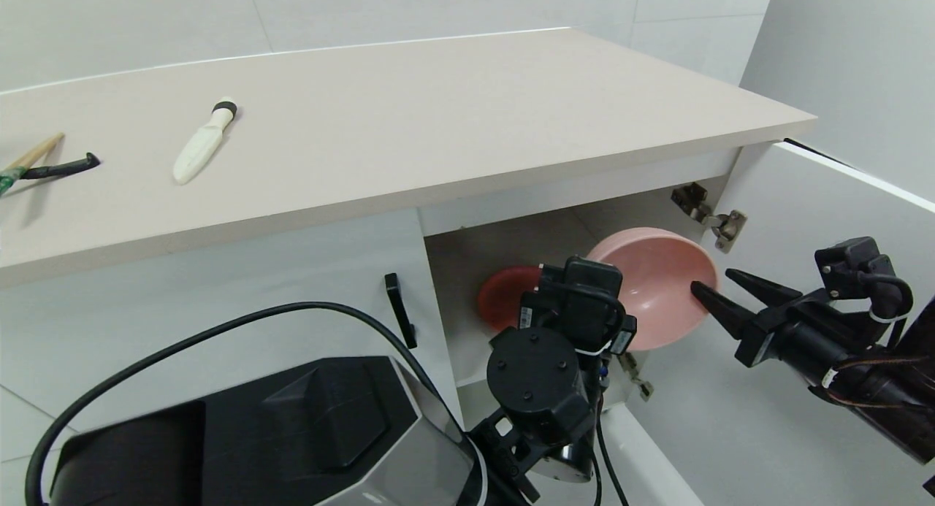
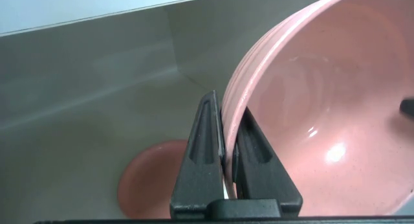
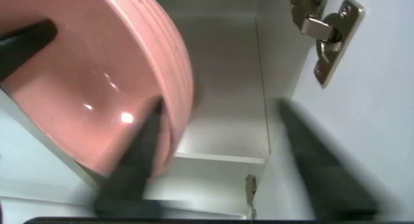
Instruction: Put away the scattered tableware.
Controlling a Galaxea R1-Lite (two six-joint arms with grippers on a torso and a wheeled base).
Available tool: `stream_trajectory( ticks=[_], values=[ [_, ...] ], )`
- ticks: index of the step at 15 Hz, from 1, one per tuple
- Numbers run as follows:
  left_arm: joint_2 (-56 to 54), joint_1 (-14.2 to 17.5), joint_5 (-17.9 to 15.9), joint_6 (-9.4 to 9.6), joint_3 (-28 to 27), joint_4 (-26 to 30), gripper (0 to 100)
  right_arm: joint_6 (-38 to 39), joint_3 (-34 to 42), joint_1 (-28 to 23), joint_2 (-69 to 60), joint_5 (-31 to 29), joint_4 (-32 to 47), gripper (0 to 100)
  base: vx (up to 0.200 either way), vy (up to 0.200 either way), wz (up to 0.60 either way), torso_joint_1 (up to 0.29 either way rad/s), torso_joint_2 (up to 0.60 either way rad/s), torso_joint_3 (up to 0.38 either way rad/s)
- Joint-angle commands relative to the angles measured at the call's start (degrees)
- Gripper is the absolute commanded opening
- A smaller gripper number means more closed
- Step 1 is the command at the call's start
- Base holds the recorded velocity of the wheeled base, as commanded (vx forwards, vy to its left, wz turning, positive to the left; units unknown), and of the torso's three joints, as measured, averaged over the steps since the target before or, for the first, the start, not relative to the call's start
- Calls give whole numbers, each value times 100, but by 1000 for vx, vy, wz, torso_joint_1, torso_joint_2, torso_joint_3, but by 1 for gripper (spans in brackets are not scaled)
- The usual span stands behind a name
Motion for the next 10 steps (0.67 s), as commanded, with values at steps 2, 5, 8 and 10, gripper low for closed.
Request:
stream_trajectory(
  ticks=[2,5,8,10],
  values=[
    [-27,-4,5,-1,11,-6,0,20,4,318,-120,-3,-8,0,0,0,0,0,0,0],
    [-36,-4,-22,-10,20,-6,0,29,4,406,-138,-3,-8,0,0,0,0,0,0,0],
    [-194,-74,-22,-10,213,-6,100,29,22,379,-138,-3,-8,0,0,0,0,0,0,0],
    [-712,-197,-285,-353,846,-6,100,29,22,353,-103,-3,-8,0,0,0,0,0,0,0]
  ],
)
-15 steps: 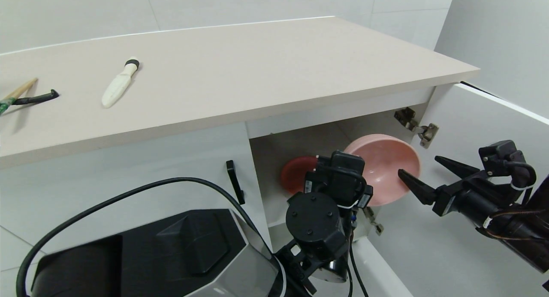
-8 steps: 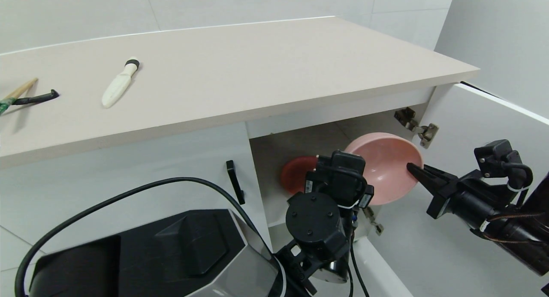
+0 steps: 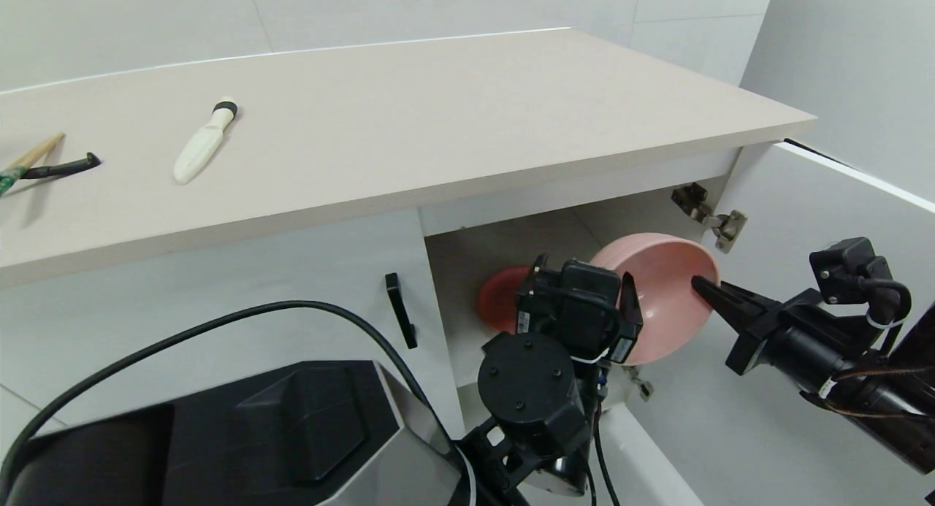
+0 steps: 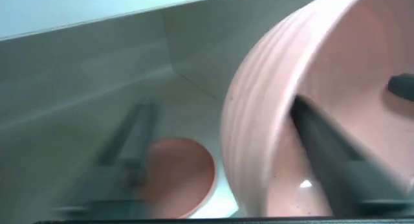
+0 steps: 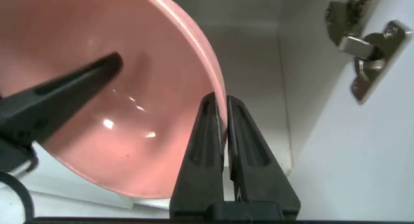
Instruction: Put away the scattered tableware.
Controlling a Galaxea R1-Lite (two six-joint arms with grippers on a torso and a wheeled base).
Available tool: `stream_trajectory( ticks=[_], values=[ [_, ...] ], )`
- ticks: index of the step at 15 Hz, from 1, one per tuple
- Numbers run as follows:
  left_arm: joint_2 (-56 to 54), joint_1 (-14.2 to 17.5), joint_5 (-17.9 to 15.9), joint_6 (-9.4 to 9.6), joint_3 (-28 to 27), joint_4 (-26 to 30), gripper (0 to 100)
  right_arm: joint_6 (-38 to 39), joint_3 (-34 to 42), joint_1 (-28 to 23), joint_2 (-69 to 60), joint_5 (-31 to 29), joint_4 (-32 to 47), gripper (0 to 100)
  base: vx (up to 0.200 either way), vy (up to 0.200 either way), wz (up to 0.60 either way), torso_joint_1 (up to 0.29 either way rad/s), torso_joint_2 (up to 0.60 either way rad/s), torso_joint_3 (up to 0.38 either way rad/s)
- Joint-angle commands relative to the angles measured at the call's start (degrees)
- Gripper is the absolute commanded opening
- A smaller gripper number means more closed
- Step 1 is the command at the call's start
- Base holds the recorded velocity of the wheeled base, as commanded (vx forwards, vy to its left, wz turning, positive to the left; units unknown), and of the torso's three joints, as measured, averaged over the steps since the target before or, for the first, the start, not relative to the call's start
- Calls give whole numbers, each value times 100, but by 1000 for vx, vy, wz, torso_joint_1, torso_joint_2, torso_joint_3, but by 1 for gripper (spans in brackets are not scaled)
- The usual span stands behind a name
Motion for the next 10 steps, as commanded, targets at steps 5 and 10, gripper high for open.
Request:
stream_trajectory(
  ticks=[5,10],
  values=[
    [-2405,-117,-1991,-1318,2805,-8,100,-4,35,-17,53,-11,-6,0,0,0,0,0,0,0],
    [-3926,1571,-6253,-1731,4941,-8,100,-4,123,-17,97,-3,-6,0,0,0,0,0,0,0]
  ],
)
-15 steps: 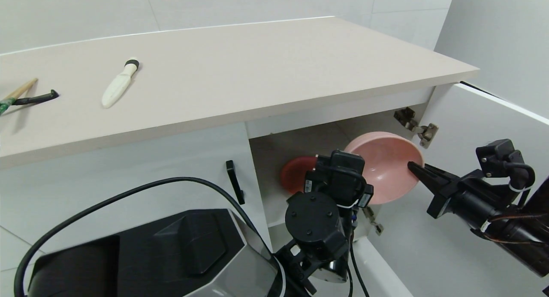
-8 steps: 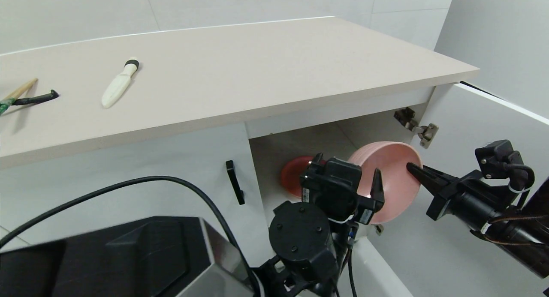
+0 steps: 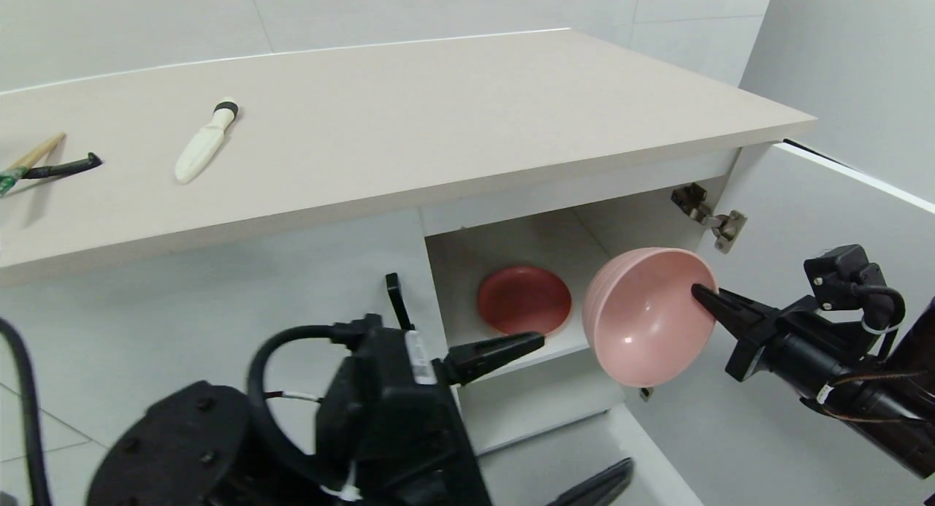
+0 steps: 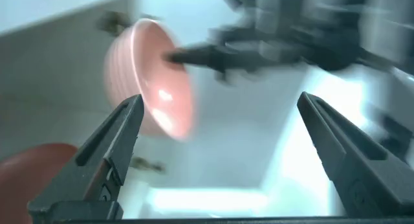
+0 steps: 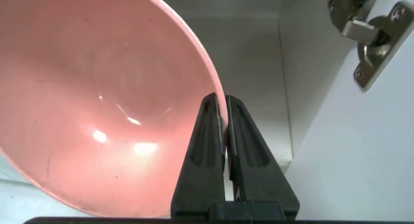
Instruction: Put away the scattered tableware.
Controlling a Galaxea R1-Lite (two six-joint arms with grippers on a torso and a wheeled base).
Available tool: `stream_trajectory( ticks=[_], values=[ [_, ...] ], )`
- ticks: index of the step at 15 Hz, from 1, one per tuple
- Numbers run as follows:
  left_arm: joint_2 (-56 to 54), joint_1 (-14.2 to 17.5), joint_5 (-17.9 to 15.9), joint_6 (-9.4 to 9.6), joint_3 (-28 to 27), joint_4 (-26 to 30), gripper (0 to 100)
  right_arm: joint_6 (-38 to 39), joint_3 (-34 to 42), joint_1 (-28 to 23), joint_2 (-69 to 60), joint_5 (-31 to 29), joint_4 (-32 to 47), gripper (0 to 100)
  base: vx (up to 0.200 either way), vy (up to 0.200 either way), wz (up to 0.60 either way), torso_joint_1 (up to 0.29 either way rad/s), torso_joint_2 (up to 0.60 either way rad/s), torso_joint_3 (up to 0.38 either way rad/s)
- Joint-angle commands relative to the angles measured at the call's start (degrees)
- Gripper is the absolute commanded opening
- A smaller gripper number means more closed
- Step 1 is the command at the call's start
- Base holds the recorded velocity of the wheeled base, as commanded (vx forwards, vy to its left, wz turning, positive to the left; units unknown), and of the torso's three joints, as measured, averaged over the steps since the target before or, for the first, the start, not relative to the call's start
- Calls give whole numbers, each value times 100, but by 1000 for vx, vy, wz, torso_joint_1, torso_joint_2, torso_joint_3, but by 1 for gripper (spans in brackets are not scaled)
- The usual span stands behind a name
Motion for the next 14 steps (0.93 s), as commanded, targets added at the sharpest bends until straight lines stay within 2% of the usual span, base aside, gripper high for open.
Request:
stream_trajectory(
  ticks=[1,2,5,6,7,8,9,10,12,13,14],
  values=[
    [-890,1019,-1148,-151,946,-1,100,-1,42,2,36,6,-8,0,0,0,0,0,0,0],
    [-1066,1133,-1746,-151,1237,-1,100,-1,68,11,54,6,-8,0,0,0,0,0,0,0],
    [-1549,1274,-2484,-36,1702,-1,100,-1,130,37,72,6,-8,0,0,0,0,0,0,0],
    [-1716,1362,-2572,25,1834,-1,100,-1,147,37,80,6,-8,0,0,0,0,0,0,0],
    [-2235,1713,-2748,297,1852,140,100,-1,165,54,116,6,-8,0,0,0,0,0,0,0],
    [-2639,2030,-2765,464,1852,395,100,-1,191,54,159,6,-8,0,0,0,0,0,0,0],
    [-2894,2179,-2756,570,1852,614,100,-1,191,63,186,6,-8,0,0,0,0,0,0,0],
    [-3553,2416,-2677,728,1852,1274,100,-1,200,72,256,-3,-8,0,0,0,0,0,0,0],
    [-5065,2522,-2625,746,1852,2970,100,-1,235,134,265,-3,-8,0,0,0,0,0,0,0],
    [-5944,2610,-2466,763,1843,3928,100,-1,270,134,265,-3,-8,0,0,0,0,0,0,0],
    [-6594,2715,-2106,755,1799,4605,100,-1,279,134,265,-3,-8,0,0,0,0,0,0,0]
  ],
)
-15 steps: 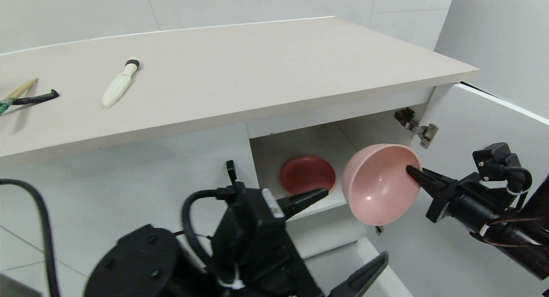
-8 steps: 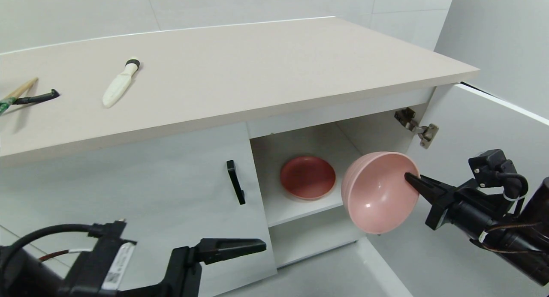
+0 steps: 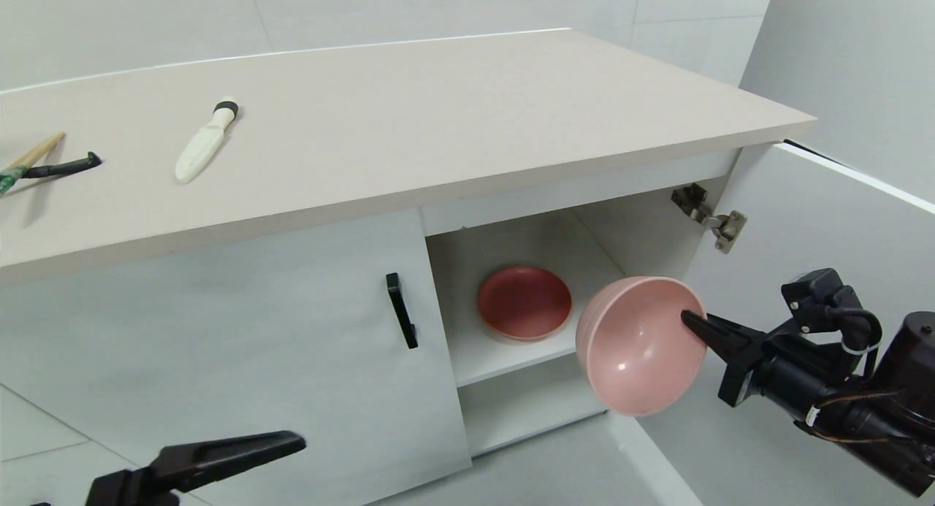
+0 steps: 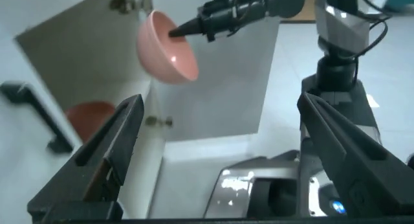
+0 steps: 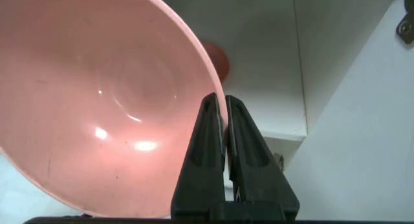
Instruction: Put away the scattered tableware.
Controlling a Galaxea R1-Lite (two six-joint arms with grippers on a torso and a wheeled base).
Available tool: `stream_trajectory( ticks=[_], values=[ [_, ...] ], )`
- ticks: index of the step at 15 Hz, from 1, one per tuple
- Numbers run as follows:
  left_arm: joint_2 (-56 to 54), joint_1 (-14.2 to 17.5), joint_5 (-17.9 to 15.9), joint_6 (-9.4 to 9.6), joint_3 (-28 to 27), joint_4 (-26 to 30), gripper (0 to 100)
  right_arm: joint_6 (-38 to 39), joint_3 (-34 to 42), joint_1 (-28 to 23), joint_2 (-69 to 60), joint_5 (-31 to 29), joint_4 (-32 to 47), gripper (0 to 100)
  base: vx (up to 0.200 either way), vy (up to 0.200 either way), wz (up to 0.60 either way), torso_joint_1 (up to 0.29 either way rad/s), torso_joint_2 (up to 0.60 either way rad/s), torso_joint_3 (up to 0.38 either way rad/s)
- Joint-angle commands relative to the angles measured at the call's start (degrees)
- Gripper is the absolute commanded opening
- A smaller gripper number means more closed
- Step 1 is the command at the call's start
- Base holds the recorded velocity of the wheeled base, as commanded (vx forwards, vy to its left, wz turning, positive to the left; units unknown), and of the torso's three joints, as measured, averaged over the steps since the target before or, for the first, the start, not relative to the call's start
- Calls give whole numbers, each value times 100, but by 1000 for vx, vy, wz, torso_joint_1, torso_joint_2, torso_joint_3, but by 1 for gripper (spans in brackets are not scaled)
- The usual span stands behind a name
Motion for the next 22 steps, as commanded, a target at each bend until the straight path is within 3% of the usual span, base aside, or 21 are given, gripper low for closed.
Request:
stream_trajectory(
  ticks=[1,3,4,6,7,9,10,11,13,17,18,22],
  values=[
    [-2776,420,887,63,-70,2261,100,-1,19,10,35,2,-6,0,0,0,0,0,0,0],
    [-3207,649,1985,81,0,3017,100,-1,46,10,175,2,-6,0,0,0,0,0,0,0],
    [-3365,763,2258,63,0,3263,100,-1,55,10,228,2,-6,0,0,0,0,0,0,0],
    [-3769,1448,3022,89,0,4019,100,-1,98,10,325,-7,-6,0,0,0,0,0,0,0],
    [-4129,1615,3506,274,0,4669,100,16,98,19,448,-7,-6,0,0,0,0,0,0,0],
    [-4490,1730,4156,336,0,5662,100,254,72,19,597,-7,-6,0,0,0,0,0,0,0],
    [-4613,1747,4323,265,-26,6031,100,421,37,19,659,-7,-6,0,0,0,0,0,0,0],
    [-4753,1765,4367,107,-26,5979,100,552,-51,19,747,-7,-6,0,0,0,0,0,0,0],
    [-4929,1800,4464,-25,-18,5979,100,684,-350,19,1046,-15,-6,0,0,0,0,0,0,0],
    [-5184,2371,4420,81,-18,5988,100,1159,-1396,19,1933,-1105,-6,0,0,0,0,0,0,0],
    [-5246,2556,4411,107,-18,5979,100,1159,-1589,19,2056,-1114,-6,0,0,0,0,0,0,0],
    [-5131,2705,4411,63,-18,5979,100,1141,-2231,19,2153,-903,-6,0,0,0,0,0,0,0]
  ],
)
